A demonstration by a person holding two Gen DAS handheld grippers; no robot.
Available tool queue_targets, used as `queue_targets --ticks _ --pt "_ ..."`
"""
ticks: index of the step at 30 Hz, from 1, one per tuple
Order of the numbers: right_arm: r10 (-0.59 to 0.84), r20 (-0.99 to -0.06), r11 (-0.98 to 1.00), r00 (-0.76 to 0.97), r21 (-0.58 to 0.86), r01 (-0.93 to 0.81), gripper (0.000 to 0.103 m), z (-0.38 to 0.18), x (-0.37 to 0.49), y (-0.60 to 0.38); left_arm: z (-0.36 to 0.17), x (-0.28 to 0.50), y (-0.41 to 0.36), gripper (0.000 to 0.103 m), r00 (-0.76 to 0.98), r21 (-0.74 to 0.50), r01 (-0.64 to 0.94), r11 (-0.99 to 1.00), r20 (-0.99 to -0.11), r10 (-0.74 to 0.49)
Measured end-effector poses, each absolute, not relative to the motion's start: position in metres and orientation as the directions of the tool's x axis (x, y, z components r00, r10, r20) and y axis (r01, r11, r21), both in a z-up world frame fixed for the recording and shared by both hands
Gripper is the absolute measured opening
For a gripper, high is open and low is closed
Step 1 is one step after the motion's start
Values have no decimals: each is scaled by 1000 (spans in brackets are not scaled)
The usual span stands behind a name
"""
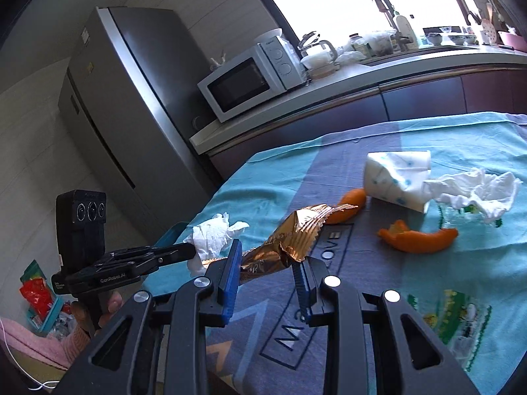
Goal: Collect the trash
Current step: 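Grasp the gold snack wrapper with the right gripper, then carry the tissue to the bin with the left gripper while the right gripper carries the wrapper there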
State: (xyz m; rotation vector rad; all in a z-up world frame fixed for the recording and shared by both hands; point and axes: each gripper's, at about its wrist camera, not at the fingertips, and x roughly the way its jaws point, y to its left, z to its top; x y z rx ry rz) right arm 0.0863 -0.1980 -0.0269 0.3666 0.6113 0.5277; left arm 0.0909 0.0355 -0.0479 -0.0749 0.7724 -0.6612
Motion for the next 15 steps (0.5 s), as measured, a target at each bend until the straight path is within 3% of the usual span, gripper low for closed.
queue_targets --ticks 15 --pt "686 -434 726 584 457 -514 28 -20 111 -120 -36 67 116 3 642 -283 393 875 -596 -482"
